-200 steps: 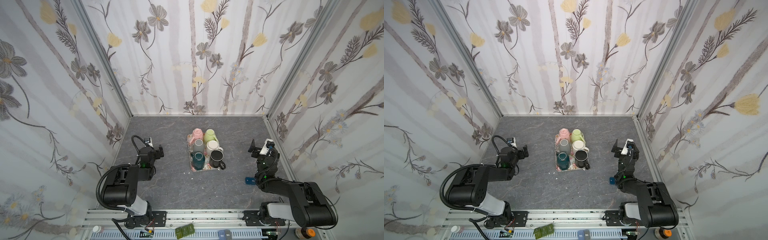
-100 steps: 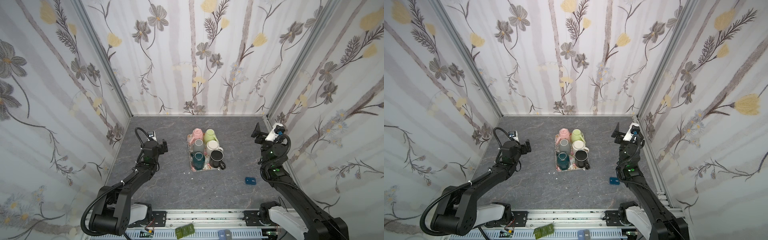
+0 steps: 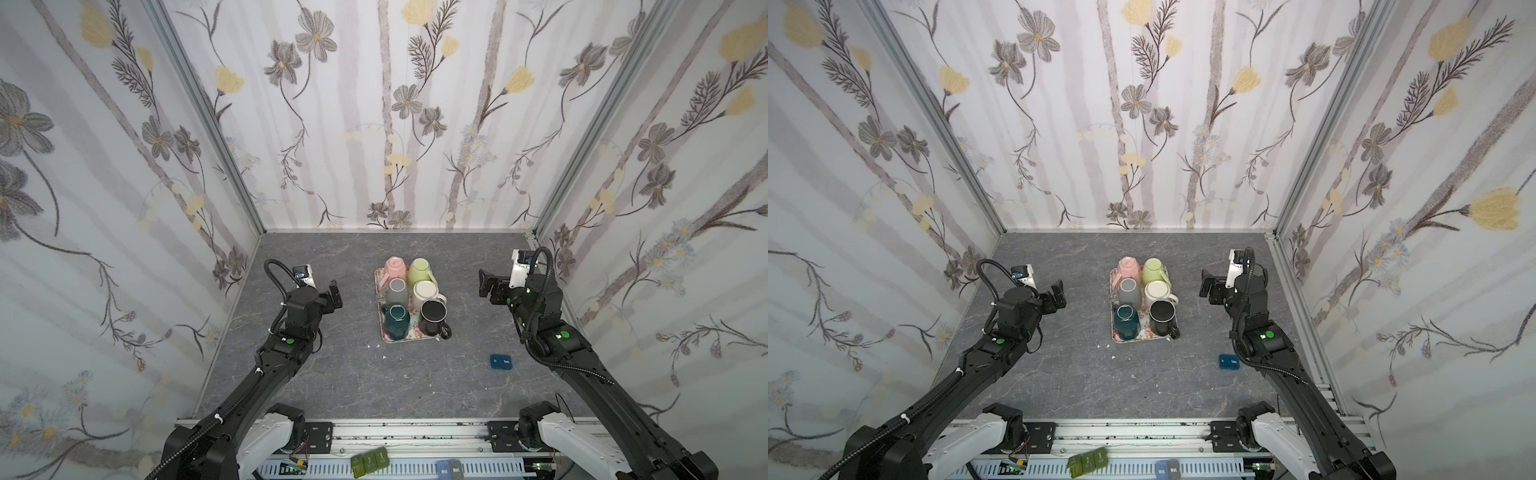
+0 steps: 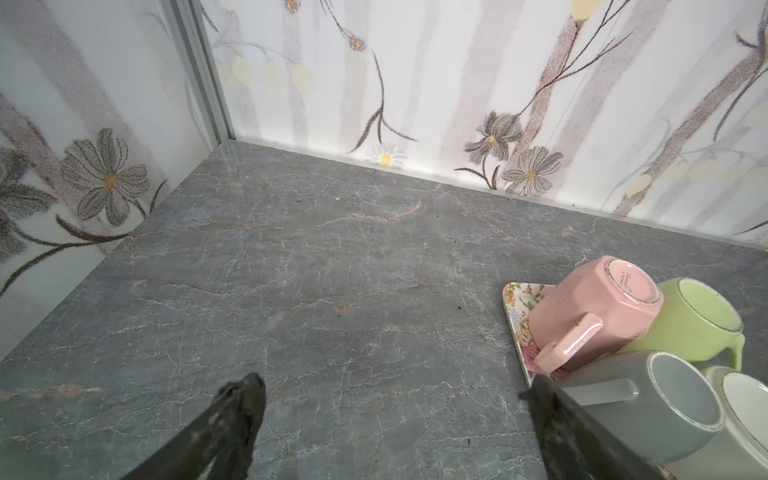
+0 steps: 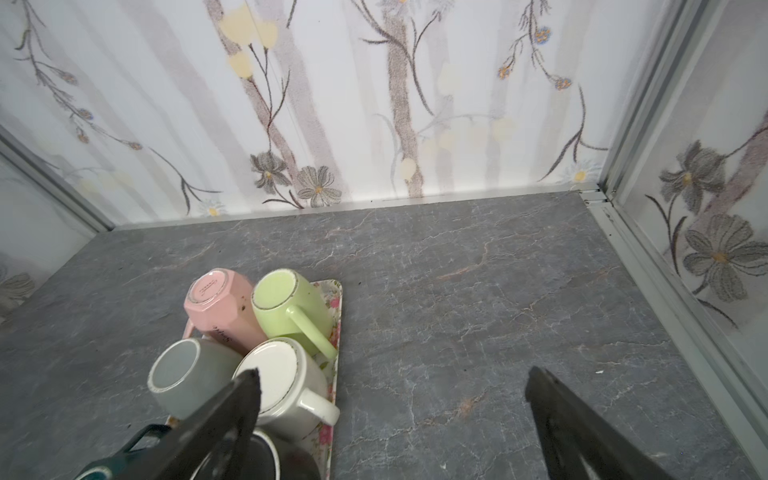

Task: Turn the mug right side up
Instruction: 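Move the right gripper over the upside-down black mug while the left arm rises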

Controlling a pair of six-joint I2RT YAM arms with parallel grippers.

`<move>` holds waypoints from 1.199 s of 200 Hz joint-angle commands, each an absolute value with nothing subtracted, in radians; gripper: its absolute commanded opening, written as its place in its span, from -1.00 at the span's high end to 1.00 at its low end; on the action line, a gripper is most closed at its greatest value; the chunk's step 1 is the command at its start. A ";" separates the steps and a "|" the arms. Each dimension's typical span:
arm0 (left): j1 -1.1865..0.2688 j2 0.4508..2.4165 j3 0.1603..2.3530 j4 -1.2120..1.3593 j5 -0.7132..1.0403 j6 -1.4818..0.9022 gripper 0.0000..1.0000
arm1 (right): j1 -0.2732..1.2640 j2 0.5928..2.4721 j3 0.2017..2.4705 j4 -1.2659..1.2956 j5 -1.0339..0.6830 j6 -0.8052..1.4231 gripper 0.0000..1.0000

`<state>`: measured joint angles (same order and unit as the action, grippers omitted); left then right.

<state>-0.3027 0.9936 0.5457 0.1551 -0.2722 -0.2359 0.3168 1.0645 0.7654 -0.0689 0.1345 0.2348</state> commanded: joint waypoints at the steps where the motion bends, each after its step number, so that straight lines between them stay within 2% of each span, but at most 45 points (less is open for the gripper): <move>1: -0.303 0.999 0.555 0.112 -0.324 -0.264 -1.00 | 0.321 1.066 0.774 -0.151 0.052 0.247 -0.99; 119: -0.309 1.175 0.708 0.093 -0.143 -0.329 -1.00 | 0.570 1.209 0.769 -0.224 0.003 0.133 -0.99; 165: -0.318 1.177 0.739 0.064 -0.104 -0.363 -1.00 | 0.603 1.257 0.717 -0.230 -0.044 0.158 -0.65; 240: -0.321 1.217 0.764 0.083 -0.101 -0.374 -1.00 | 0.614 1.275 0.646 -0.178 -0.093 0.250 -0.49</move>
<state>-0.3202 1.2057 0.7490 0.0708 -0.1024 -0.3534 0.6102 1.2709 0.6636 -0.2268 -0.0715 0.2108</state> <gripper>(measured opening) 0.997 0.744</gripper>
